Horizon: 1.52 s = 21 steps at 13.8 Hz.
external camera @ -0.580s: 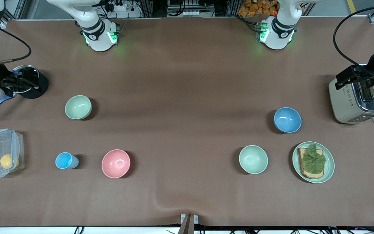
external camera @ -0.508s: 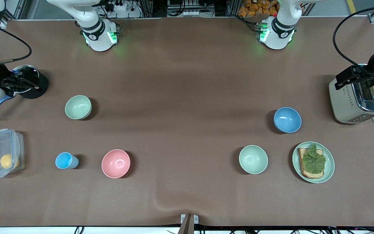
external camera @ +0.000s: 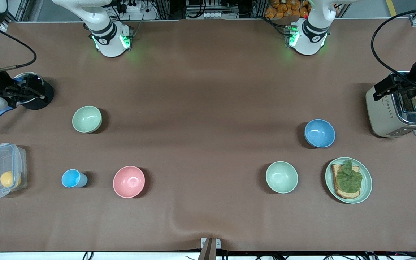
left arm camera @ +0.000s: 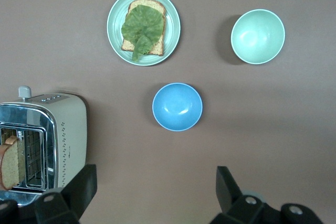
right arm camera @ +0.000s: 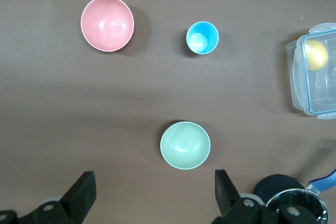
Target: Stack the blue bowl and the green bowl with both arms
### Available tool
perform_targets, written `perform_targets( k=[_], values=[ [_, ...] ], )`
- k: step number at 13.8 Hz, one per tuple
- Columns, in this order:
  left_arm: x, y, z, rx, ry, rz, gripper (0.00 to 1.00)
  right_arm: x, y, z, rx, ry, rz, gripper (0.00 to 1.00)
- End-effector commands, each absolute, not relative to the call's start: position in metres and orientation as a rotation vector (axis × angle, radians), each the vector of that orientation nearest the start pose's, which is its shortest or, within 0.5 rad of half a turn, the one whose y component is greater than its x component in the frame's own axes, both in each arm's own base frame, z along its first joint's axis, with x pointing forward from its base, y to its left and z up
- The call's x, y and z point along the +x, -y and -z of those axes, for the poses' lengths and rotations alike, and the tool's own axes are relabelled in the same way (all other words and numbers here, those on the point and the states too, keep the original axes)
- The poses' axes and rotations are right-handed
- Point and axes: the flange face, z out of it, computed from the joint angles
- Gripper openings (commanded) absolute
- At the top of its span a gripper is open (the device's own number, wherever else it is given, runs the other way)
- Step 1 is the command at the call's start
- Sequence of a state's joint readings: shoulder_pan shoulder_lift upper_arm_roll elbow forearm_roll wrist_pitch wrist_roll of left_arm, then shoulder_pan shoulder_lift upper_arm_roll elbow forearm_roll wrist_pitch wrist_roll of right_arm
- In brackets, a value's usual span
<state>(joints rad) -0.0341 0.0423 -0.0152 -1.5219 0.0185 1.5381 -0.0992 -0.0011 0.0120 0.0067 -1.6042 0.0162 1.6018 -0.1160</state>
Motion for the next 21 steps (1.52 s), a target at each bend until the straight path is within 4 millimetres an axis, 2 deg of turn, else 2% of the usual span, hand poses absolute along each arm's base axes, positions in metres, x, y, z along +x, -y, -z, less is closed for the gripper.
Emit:
perform_targets(
  k=[1,2,3,4,5,6,7,8,11,13,14,16,19,21],
  values=[
    [0.584,0.027,-0.582,-3.115,0.057,-0.141,1.0,0.566,0.013,-0.596,-3.145,0.129,-0.037,1.0],
    [0.588,0.023,-0.57,-3.11,0.057,-0.186,1.0,0.569,0.019,-0.591,-3.146,0.112,-0.047,1.0],
    [0.594,0.02,-0.556,-3.101,0.06,-0.219,1.0,0.576,0.022,-0.578,-3.146,0.115,-0.071,1.0],
    [0.603,0.018,-0.53,-3.096,0.083,-0.266,1.0,0.592,0.022,-0.553,-3.149,0.131,-0.093,1.0],
    [0.609,0.007,-0.51,-3.096,0.124,-0.26,1.0,0.597,0.022,-0.544,-3.156,0.14,-0.111,1.0],
    [0.612,0.005,-0.487,-3.101,0.133,-0.215,1.0,0.596,0.022,-0.538,-3.165,0.148,-0.135,1.0],
    [0.611,-0.001,-0.463,-3.106,0.145,-0.17,1.0,0.592,0.022,-0.522,-3.16,0.152,-0.2,1.0],
    [0.608,-0.014,-0.434,-3.109,0.177,-0.145,1.0,0.582,0.017,-0.498,-3.151,0.16,-0.255,1.0],
    [0.598,-0.029,-0.352,-3.115,0.207,-0.052,1.0,0.56,0.019,-0.458,-3.145,0.13,-0.215,1.0],
    [0.598,-0.029,-0.316,-3.127,0.23,-0.055,1.0,0.543,0.047,-0.419,-3.105,0.042,-0.277,1.0],
    [0.597,-0.033,-0.299,-3.134,0.274,-0.058,1.0,0.533,0.058,-0.395,-3.083,0.017,-0.283,1.0],
    [0.587,-0.033,-0.272,-3.136,0.285,-0.061,1.0,0.52,0.065,-0.357,-3.087,0.043,-0.242,1.0],
    [0.577,-0.032,-0.252,-3.135,0.278,-0.104,1.0,0.505,0.066,-0.312,-3.103,0.064,-0.146,1.0],
    [0.572,-0.03,-0.237,-3.134,0.274,-0.145,1.0,0.503,0.07,-0.287,-3.102,0.192,-0.099,1.0]
  ],
)
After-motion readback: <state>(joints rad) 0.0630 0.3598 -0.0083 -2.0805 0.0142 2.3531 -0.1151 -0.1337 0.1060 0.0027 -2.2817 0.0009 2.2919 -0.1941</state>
